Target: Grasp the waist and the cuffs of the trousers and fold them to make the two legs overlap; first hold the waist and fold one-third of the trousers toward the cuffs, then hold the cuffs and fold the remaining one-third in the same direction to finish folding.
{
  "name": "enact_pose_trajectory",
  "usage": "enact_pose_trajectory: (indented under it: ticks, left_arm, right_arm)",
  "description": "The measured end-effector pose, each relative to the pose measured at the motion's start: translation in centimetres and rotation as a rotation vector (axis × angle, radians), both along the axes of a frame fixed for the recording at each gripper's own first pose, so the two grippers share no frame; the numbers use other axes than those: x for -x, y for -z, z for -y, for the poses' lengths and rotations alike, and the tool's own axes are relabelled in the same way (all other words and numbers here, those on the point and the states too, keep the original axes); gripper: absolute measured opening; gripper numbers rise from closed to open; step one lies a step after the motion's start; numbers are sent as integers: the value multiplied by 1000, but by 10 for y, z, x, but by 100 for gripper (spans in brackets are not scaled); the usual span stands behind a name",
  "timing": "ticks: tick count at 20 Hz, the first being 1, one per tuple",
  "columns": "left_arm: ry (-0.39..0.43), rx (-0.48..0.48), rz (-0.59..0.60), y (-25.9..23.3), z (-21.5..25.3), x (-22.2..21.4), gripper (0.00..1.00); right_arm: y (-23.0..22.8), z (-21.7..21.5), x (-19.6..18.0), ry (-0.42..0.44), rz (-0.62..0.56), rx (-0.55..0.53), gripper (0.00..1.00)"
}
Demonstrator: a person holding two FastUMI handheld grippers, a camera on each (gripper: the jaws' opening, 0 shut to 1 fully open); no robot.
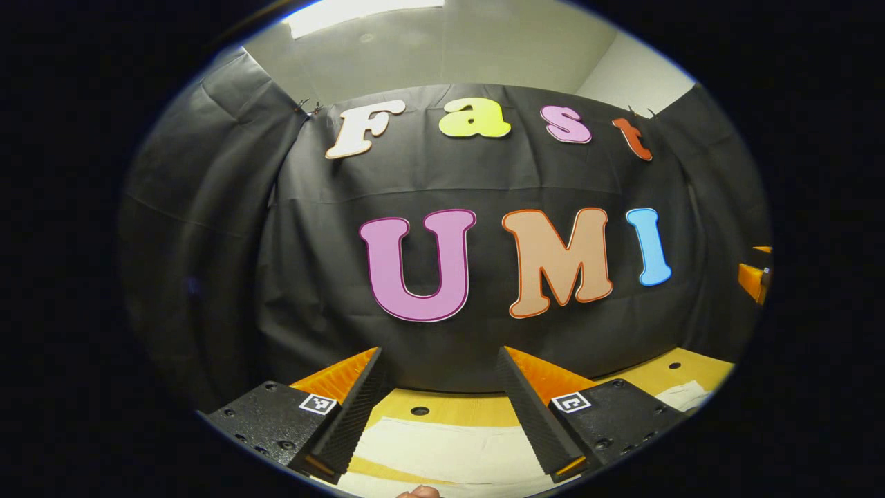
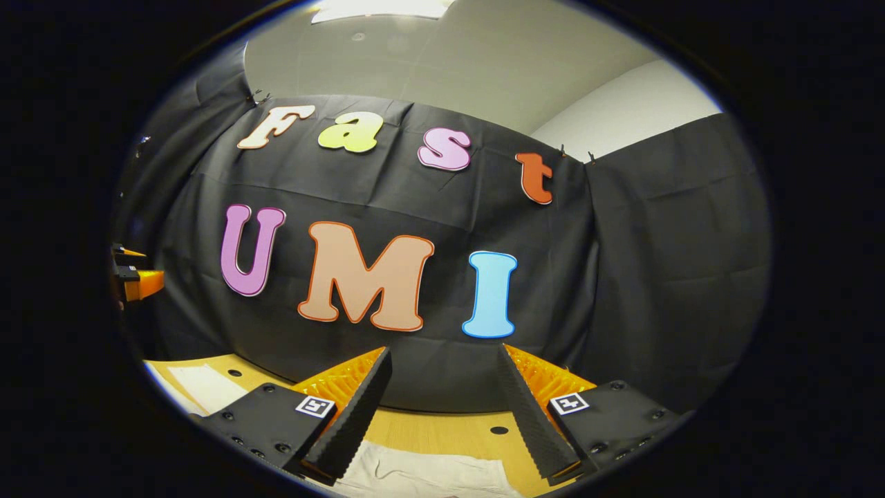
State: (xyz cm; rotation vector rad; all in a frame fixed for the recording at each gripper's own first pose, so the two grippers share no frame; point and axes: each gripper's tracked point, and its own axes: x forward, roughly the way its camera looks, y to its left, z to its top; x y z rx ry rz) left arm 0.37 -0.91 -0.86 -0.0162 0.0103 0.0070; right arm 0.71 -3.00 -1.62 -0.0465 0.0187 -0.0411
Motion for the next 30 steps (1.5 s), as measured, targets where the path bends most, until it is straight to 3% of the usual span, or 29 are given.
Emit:
enact_pose_trajectory:
  ticks: [10,21,30]
  left_arm:
    - [-15,-5,-11,5,-3,-3,98]
    - [-7,-16,-35,14,8,-3,98]
    - [-10,-31,-45,19,8,0,96]
  right_arm:
    - [9,-14,-2,-50,8,27,97]
    - [55,12,24,-145,-42,367,97]
    - [135,49,62,-272,-211,669,100]
